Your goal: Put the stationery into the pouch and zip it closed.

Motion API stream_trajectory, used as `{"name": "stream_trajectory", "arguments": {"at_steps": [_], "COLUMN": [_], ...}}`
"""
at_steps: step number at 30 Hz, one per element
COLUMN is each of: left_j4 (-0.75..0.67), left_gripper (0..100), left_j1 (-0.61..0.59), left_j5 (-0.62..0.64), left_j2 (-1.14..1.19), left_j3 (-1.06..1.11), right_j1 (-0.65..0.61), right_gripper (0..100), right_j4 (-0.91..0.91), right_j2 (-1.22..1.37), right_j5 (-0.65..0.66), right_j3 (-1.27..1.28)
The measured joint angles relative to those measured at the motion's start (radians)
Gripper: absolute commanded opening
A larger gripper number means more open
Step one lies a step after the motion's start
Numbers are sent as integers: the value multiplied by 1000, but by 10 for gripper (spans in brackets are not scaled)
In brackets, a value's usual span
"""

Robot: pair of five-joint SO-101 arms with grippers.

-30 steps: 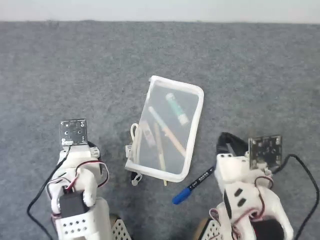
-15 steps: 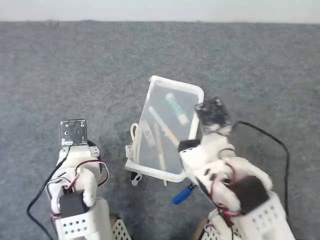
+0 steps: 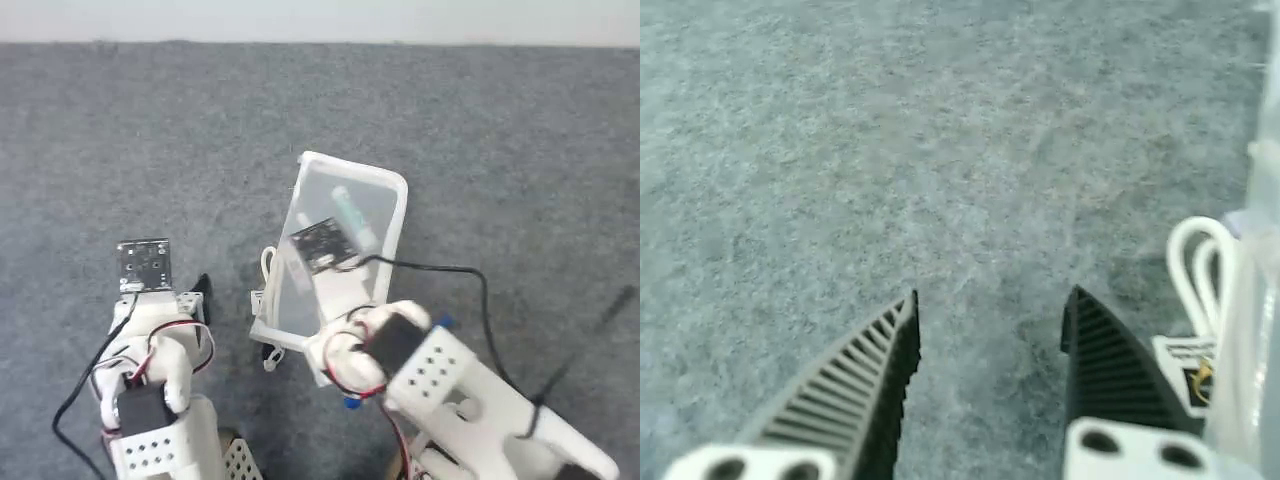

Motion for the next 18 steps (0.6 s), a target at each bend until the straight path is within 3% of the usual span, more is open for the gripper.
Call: {"name": "stream_trajectory", "arguments": {"at_steps": [12, 18], "left_j4": [-49, -49], "left_gripper": [224, 224], "left_j1": [-72, -72], "left_j5": [0, 0], "left_j2": [0, 0], "left_j3": [0, 0], "right_j1": [-60, 89], "right_gripper": [6, 6], "right_j4": [-155, -264], "right_j2": [344, 404], "right_j5": [-44, -20], "right_j3": [0, 0]}}
